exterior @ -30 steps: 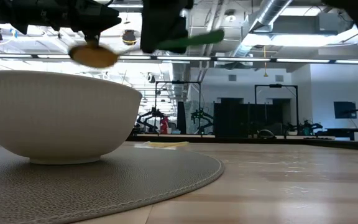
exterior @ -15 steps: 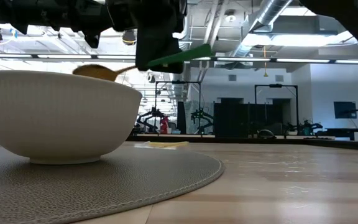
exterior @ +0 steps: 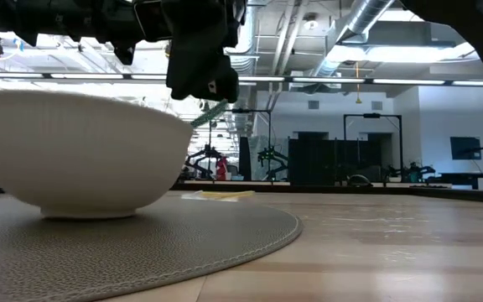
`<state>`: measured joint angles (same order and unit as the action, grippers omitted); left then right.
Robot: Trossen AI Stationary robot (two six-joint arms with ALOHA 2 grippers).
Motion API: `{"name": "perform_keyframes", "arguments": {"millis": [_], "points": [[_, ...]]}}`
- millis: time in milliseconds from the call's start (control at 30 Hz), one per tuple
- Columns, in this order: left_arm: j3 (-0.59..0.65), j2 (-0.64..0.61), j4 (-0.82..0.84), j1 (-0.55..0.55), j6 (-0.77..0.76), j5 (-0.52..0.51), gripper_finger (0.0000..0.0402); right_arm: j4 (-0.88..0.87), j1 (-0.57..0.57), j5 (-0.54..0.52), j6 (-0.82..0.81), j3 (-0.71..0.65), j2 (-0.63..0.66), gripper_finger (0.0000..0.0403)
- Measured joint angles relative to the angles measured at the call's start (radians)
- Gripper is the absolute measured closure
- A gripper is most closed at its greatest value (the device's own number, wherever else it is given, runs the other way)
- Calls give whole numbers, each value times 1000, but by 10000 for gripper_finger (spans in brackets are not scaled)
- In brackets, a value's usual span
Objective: Pick & Place Utensil
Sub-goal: Put the orange fork into the gray bowl on the gray mat
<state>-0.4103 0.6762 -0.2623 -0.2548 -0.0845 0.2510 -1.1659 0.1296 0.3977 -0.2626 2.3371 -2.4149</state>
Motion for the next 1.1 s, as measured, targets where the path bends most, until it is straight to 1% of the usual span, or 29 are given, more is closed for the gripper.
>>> {"name": "perform_keyframes", "arguments": {"millis": [233,300,367,467,533,567,633,800,867,933,1000,1033,1100], "points": [[0,0,0,0,0,0,309,-11,-2,-5,5,2,15,351],[0,0,0,0,0,0,309,-57,-1,-22,16,12,35,351],[0,0,2,0,-1,0,309,-78,5,-79,31,19,66,351],[0,0,10,0,-2,0,309,-146,19,-241,35,10,127,351],[2,0,19,0,-3,0,309,-215,34,-353,2,10,160,351],[2,3,17,1,-3,0,309,-239,38,-383,-15,8,177,351],[2,6,22,1,-2,0,309,-260,51,-406,-23,8,210,351],[2,12,22,1,0,0,309,-276,101,-403,-25,3,271,351],[2,12,23,1,0,0,309,-276,122,-407,-30,-21,295,351],[2,12,23,1,0,0,309,-275,149,-441,-59,-59,327,351],[2,12,23,1,0,0,309,-284,180,-514,-102,-123,370,351],[2,12,23,1,0,1,309,-285,197,-558,-131,-170,397,351],[2,12,23,1,0,1,309,-280,227,-607,-198,-276,462,351]]}}
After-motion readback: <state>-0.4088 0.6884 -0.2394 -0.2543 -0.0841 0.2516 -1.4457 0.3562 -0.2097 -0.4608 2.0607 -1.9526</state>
